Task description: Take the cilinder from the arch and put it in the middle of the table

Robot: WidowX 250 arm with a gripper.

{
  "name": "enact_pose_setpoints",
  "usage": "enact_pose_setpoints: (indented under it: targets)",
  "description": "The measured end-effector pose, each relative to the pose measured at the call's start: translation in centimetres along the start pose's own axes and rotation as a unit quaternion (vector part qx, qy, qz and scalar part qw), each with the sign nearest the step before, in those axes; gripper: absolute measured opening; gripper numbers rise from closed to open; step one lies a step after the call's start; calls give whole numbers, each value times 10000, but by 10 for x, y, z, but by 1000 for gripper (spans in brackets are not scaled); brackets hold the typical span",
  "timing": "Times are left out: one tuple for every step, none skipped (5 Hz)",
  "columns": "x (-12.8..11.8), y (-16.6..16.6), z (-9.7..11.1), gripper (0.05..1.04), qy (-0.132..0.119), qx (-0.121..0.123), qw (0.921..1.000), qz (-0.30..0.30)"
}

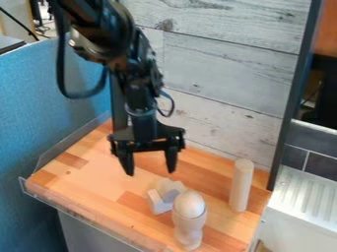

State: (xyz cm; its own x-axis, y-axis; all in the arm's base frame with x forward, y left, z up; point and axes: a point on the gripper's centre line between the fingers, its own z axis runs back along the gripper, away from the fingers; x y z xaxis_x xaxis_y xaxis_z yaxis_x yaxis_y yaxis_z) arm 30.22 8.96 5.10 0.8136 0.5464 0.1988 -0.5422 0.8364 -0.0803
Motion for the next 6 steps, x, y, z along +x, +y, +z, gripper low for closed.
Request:
enact_pose_setpoints:
  targets:
    - [6, -5, -18, 1001, -355, 95, 9983, 445]
    - [10, -10, -33, 1001, -414, 189, 9961, 761]
    - [17, -16, -37, 1001, -318, 237, 9933, 1087]
    - [20, -21, -43, 1001, -118, 356, 9879, 1506]
    - [22, -23, -47, 1001, 64, 527, 9829, 1763]
    - [23, -21, -51, 1001, 175, 684, 9785, 1936]
